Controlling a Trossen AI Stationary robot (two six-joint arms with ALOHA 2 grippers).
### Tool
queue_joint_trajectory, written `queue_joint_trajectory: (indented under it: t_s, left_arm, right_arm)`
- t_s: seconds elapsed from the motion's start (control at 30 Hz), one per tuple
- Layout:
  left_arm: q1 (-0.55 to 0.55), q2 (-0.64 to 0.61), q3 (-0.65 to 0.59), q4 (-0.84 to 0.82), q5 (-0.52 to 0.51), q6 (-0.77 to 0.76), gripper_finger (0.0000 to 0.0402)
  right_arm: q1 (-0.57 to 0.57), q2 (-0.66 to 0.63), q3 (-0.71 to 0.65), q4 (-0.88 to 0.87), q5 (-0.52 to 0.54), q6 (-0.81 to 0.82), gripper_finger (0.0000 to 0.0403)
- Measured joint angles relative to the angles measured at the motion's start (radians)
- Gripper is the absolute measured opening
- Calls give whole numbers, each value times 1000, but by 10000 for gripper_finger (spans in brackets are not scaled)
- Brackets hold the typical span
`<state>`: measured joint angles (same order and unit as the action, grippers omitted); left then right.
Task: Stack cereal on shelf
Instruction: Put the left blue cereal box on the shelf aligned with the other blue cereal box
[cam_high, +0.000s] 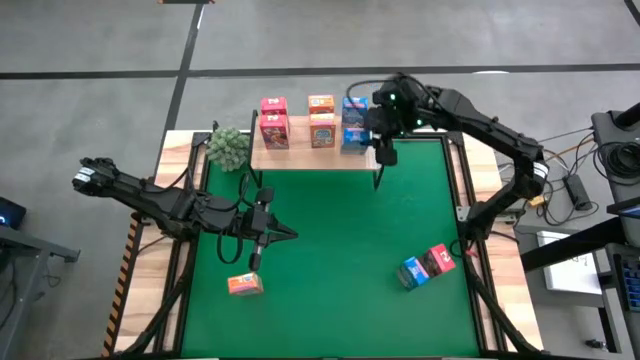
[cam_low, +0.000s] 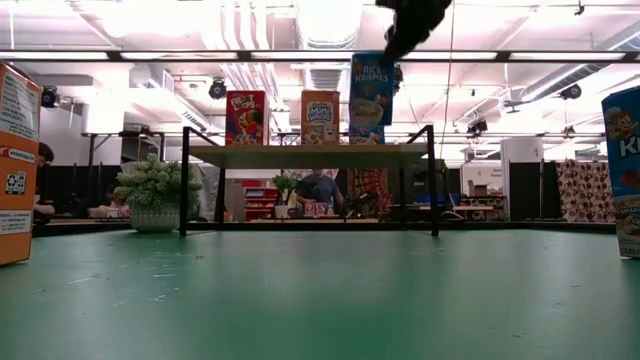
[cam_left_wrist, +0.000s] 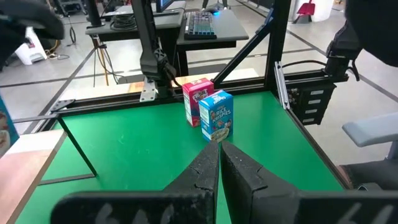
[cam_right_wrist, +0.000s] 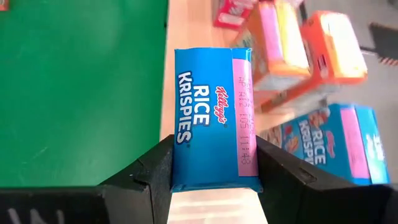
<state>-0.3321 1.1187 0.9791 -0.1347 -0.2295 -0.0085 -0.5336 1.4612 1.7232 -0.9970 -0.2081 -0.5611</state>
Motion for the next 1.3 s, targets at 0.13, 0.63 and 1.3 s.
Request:
queue_joint_trajectory:
  t_s: [0.13,0.63,1.3]
  left_arm:
    - [0,0,0,0,0,0,0]
    - [0,0,0,1,0,22,0]
    - [0,0,0,1,-30,26,0]
  right_arm:
    - [-93,23,-33,5,-54,-24,174]
    - [-172,102,-53,97,-166,-68,174]
    - [-172,103,-56,96,-158,-49,196]
